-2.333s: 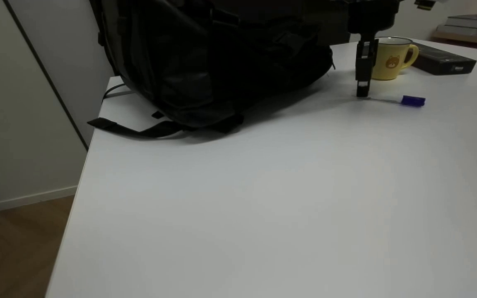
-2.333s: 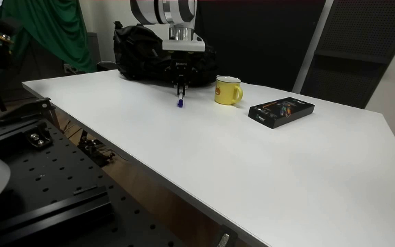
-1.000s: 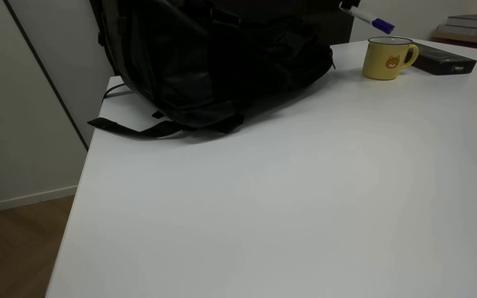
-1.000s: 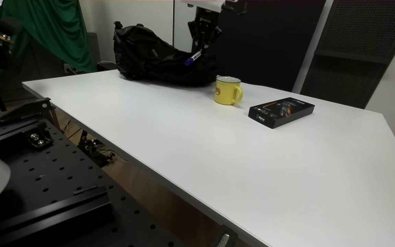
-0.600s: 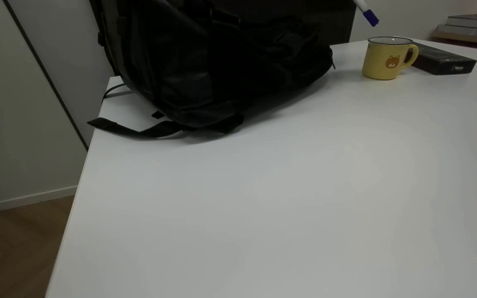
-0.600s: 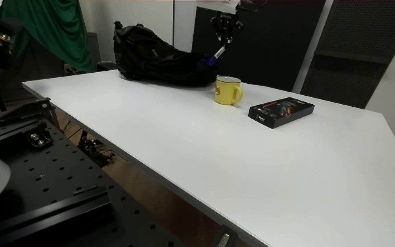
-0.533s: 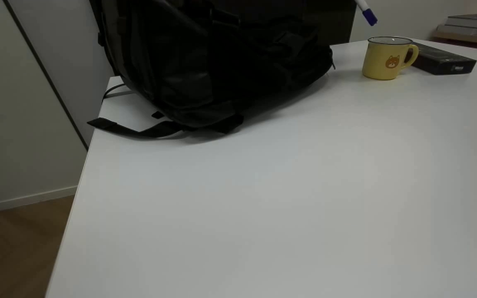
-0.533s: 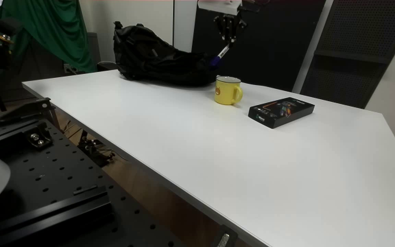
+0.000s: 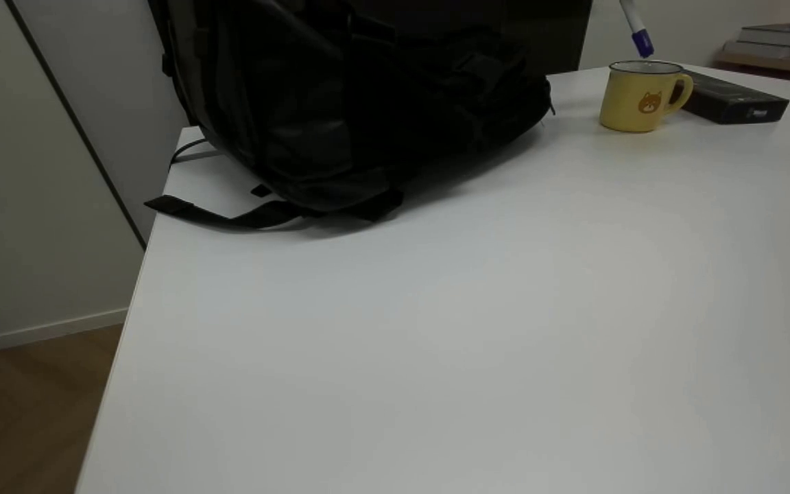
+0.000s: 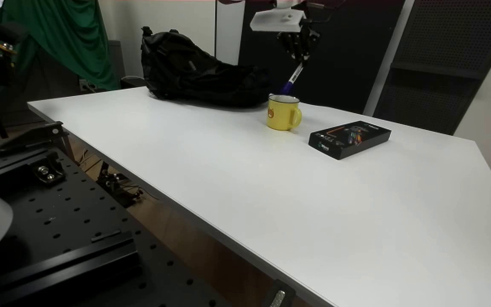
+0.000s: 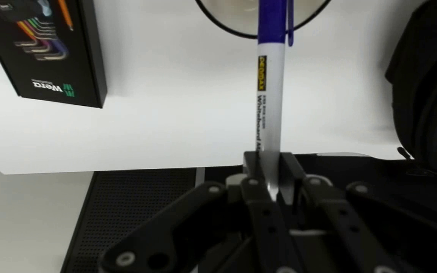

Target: Put the marker in the yellow cup

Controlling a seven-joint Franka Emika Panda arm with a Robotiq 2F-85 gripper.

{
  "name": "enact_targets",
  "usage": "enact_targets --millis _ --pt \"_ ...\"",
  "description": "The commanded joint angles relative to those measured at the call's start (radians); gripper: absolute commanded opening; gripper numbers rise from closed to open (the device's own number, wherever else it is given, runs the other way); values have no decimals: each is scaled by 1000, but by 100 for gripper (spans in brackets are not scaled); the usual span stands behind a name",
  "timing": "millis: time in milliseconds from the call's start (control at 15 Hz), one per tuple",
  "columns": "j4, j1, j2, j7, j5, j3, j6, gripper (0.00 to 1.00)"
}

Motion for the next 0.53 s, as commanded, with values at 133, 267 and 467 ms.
enact_targets --millis 133,267,467 --pt "-100 224 -9 99 0 -214 23 4" --pt "-122 287 -2 116 6 -262 23 6" --pt "-146 362 3 135 11 -314 20 49"
